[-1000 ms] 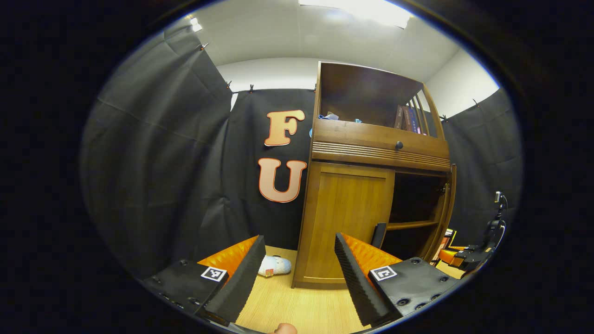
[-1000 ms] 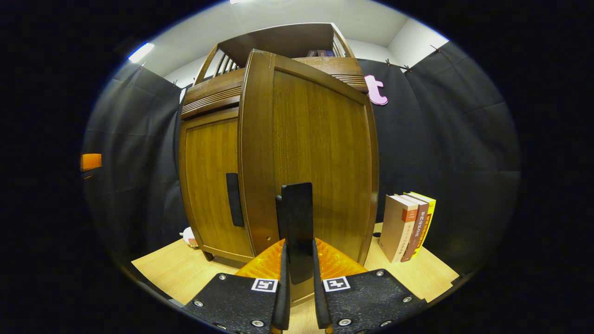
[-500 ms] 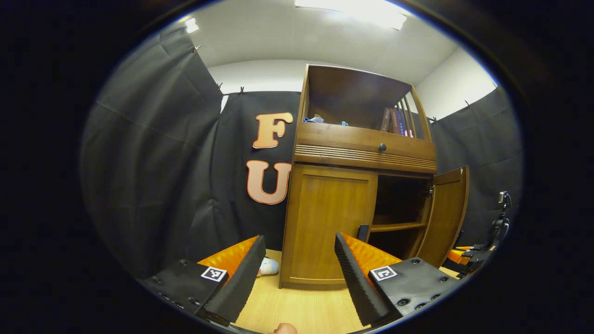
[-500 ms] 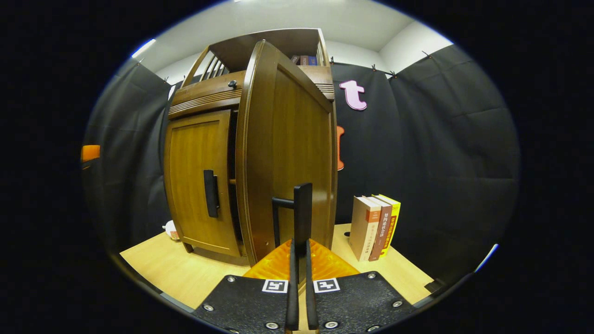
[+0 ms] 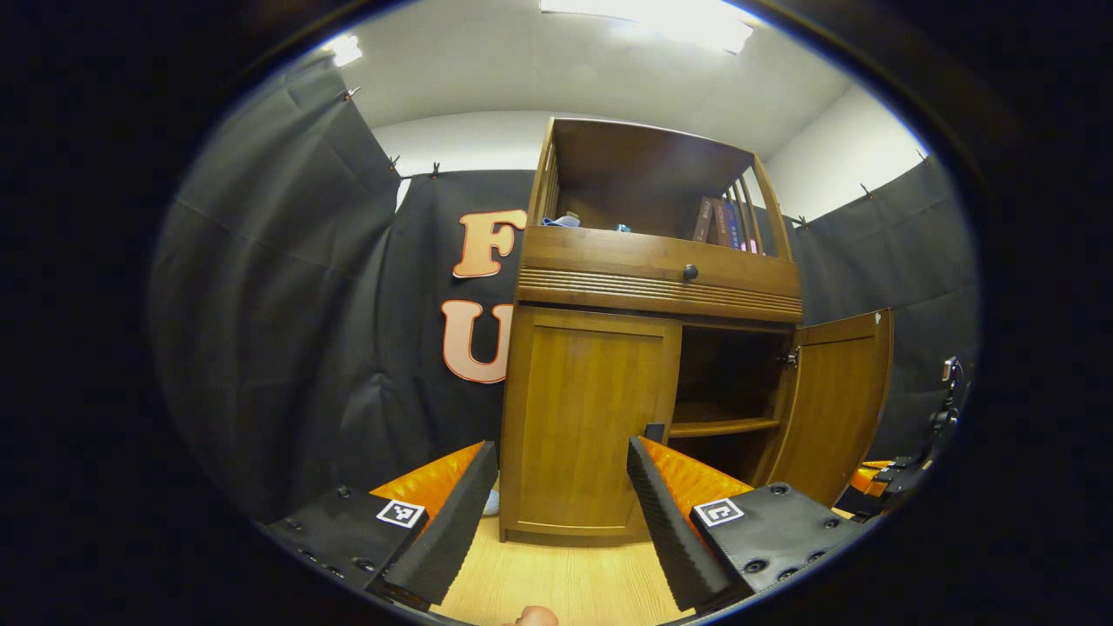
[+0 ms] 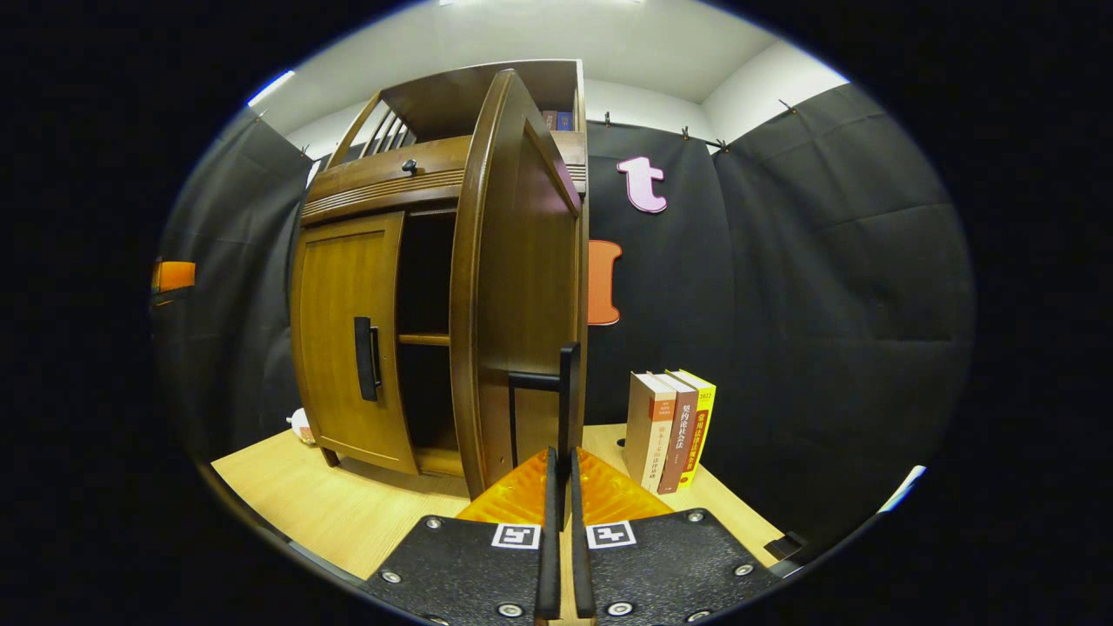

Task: Open the right door of the double-door shoe cabinet with the right hand, and open the left door with the left hand.

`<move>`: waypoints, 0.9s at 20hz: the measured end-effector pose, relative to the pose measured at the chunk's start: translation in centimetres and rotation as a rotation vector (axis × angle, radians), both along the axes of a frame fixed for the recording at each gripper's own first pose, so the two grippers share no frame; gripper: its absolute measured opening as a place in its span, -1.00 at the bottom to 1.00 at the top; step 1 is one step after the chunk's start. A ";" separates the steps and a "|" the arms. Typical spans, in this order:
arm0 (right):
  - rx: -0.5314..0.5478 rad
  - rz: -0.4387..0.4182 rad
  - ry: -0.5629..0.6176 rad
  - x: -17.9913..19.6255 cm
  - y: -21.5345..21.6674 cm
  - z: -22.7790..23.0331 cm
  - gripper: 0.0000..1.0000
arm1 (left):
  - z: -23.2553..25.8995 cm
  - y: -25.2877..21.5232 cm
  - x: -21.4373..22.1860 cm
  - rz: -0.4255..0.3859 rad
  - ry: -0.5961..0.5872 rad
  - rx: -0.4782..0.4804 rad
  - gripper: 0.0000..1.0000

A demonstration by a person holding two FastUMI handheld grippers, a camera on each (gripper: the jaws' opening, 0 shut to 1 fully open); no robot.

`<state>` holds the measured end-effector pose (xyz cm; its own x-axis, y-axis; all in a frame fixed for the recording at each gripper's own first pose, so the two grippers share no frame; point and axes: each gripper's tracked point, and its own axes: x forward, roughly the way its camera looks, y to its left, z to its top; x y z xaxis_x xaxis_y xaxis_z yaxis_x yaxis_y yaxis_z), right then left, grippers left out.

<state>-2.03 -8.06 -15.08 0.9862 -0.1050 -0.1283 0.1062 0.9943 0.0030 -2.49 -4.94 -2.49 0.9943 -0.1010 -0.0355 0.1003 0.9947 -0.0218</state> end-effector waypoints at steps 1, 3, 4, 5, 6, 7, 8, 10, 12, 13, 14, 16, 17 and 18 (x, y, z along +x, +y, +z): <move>-0.001 0.001 -0.004 -0.2 -0.3 0.1 -0.90 | -0.2 -0.5 0.2 -0.004 0.005 0.006 0.93; -0.004 0.000 -0.012 -0.7 -1.1 0.3 -0.90 | -0.6 -1.9 0.5 -0.017 0.010 0.011 0.93; -0.007 -0.004 -0.015 -0.8 -1.5 0.3 -0.90 | -0.8 -2.8 0.8 -0.026 0.012 0.008 0.89; -0.008 -0.013 -0.016 -1.0 -2.2 0.2 -0.90 | -0.9 -3.6 1.0 -0.038 0.015 0.005 0.89; -0.006 -0.026 -0.017 -1.2 -3.0 0.3 -0.90 | -1.1 -4.3 1.2 -0.049 0.019 0.005 0.89; -0.002 -0.041 -0.020 -1.5 -3.9 0.2 -0.91 | -1.2 -5.3 1.3 -0.060 0.022 0.006 0.89; 0.005 -0.046 -0.025 -2.0 -4.6 0.4 -0.91 | -1.3 -6.0 1.5 -0.070 0.022 0.010 0.93; -0.017 -0.104 -0.031 -2.8 -7.1 0.4 -0.92 | -1.3 -7.4 1.9 -0.091 0.015 0.007 0.93; -0.007 -0.127 -0.029 -4.0 -9.1 0.1 -1.00 | -1.4 -8.6 2.5 -0.105 0.013 -0.009 0.93; 0.022 -0.126 -0.025 -4.3 -9.4 0.0 -1.00 | -1.8 -9.3 3.0 -0.111 0.016 -0.018 0.97; 0.034 -0.132 -0.022 -4.3 -10.0 0.0 -1.00 | -2.0 -9.9 3.7 -0.117 0.021 -0.026 0.97; 0.031 -0.156 -0.020 -4.8 -11.1 -0.2 -1.00 | -2.9 -11.3 4.8 -0.129 0.030 -0.032 0.97; 0.034 -0.161 -0.016 -5.0 -11.5 -0.5 -1.00 | -3.5 -11.9 5.6 -0.140 0.036 -0.027 0.97; 0.040 -0.164 -0.013 -5.0 -11.9 -0.6 -1.00 | -4.0 -12.5 6.4 -0.148 0.043 -0.022 0.97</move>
